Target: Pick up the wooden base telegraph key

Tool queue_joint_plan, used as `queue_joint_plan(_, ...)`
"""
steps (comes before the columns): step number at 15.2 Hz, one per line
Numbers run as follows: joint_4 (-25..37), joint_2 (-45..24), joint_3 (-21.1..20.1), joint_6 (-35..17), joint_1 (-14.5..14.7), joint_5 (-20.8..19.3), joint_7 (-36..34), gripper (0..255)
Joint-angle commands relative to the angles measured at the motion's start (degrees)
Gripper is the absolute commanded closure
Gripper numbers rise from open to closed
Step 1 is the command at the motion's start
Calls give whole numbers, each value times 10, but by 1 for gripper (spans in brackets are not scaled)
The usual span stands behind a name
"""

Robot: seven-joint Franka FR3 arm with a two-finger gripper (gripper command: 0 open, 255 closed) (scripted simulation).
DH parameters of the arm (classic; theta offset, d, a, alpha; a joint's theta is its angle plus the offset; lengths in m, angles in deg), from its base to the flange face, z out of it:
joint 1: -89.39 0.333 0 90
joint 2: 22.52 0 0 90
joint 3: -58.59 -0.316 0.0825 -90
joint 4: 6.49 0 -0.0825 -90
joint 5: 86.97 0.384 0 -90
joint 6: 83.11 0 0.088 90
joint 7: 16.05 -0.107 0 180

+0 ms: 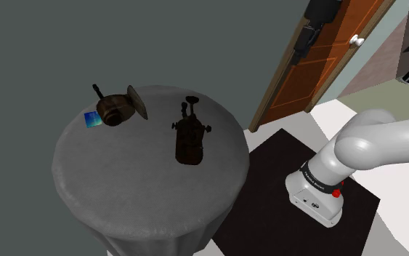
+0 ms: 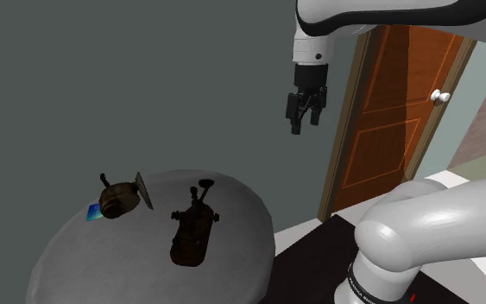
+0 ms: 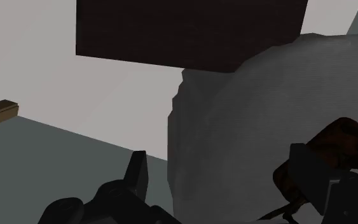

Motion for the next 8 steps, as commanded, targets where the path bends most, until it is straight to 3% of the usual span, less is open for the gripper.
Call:
queue_joint_plan(1,0,0,0,0,0,0,0,0)
queue_joint_plan(8,-65,-48,-30,-140,35,53,-11,0)
